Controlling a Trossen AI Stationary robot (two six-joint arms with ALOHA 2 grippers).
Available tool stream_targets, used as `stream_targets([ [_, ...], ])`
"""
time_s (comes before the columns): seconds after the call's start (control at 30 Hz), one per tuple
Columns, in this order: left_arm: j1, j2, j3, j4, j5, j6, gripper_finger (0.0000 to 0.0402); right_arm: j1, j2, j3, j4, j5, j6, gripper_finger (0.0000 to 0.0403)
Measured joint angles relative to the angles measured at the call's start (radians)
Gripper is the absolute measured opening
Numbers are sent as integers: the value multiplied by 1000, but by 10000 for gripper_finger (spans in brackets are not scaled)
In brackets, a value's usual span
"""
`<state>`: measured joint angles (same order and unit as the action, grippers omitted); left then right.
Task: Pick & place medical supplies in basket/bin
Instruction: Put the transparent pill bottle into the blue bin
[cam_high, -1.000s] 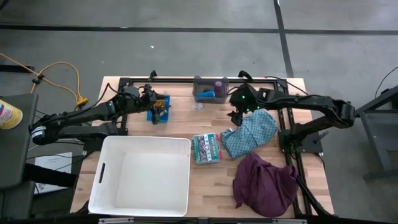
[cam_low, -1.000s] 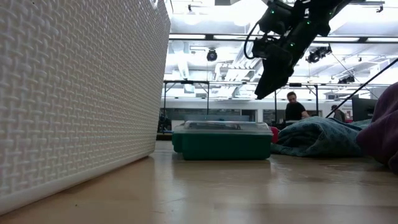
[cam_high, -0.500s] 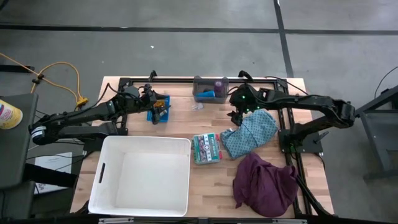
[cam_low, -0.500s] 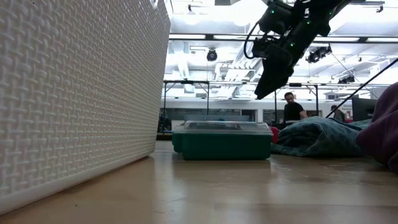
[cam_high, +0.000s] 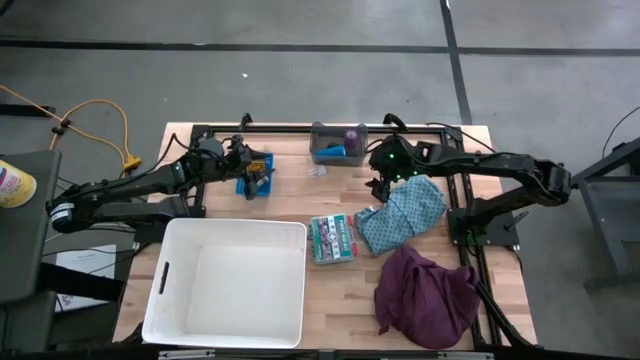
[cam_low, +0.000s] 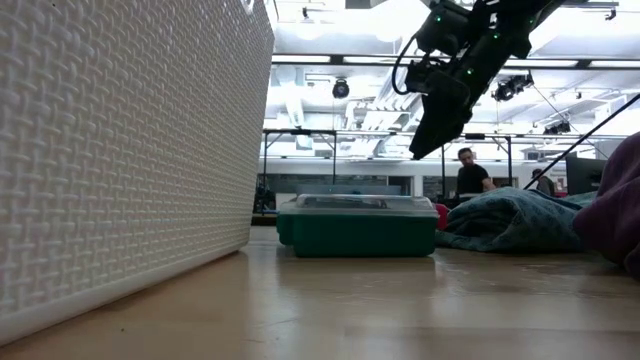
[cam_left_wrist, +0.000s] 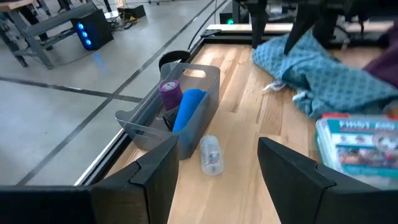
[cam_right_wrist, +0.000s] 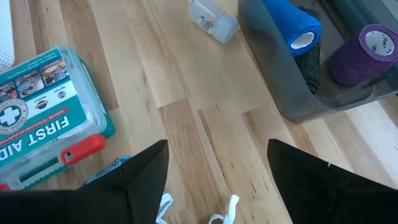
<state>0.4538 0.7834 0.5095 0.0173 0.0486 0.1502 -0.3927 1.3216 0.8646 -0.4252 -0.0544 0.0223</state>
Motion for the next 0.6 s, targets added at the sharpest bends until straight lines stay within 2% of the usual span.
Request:
stream_targets([
  [0.13, 0, 0, 0, 16, 0, -83, 210, 0, 0, 0, 0, 0, 0, 262],
  [0.23, 2, 0, 0, 15, -4, -88, 210, 0, 0, 0, 0, 0, 0, 262],
  [0.47, 2, 5, 0, -2, -121, -151, 210, 0, 0, 0, 0, 0, 0, 262],
  [0.6, 2, 39, 0, 6, -130, -171, 210, 0, 0, 0, 4, 0, 0, 262],
])
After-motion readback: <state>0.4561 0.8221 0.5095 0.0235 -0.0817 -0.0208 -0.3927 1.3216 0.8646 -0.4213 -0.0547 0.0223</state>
